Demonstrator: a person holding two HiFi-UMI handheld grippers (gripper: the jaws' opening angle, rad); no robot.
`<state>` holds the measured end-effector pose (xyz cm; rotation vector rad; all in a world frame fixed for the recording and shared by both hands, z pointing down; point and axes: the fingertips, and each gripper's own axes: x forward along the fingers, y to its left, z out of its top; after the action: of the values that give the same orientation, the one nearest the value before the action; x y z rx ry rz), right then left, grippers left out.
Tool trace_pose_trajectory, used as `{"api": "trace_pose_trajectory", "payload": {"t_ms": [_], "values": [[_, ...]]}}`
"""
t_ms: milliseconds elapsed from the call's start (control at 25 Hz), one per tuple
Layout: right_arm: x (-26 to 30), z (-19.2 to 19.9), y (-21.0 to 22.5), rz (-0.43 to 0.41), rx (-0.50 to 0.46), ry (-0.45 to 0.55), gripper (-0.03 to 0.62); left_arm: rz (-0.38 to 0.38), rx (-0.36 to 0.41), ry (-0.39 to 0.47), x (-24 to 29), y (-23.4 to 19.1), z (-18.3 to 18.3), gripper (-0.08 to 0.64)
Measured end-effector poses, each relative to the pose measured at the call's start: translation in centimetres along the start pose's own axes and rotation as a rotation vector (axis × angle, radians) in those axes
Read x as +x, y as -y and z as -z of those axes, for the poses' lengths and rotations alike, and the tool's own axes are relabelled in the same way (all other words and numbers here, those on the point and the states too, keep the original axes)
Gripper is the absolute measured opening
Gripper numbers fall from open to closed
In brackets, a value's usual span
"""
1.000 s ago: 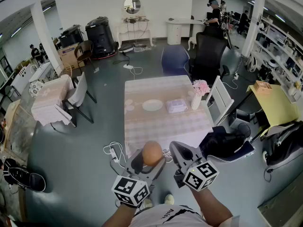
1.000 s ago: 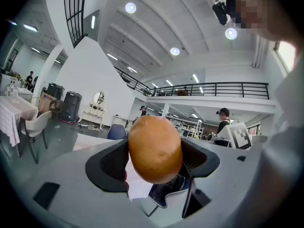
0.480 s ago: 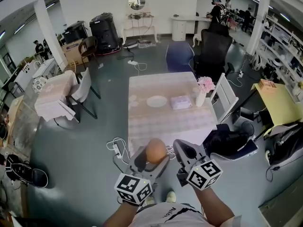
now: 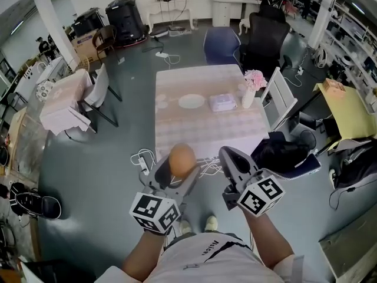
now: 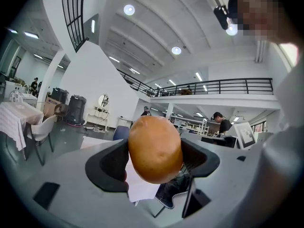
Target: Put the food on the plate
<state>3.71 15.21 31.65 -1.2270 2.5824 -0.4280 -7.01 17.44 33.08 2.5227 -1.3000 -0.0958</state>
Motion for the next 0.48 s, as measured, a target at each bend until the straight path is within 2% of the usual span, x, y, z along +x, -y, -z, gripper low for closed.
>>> {"api": "trace_pose_trajectory", "payload": {"t_ms": [480], "values": [[-1.1,-1.9,3.0,-0.01,-0.001,0.005,0.017,-0.009,0.027,-0.015,3.3,2.4,-0.1,0.347]]}}
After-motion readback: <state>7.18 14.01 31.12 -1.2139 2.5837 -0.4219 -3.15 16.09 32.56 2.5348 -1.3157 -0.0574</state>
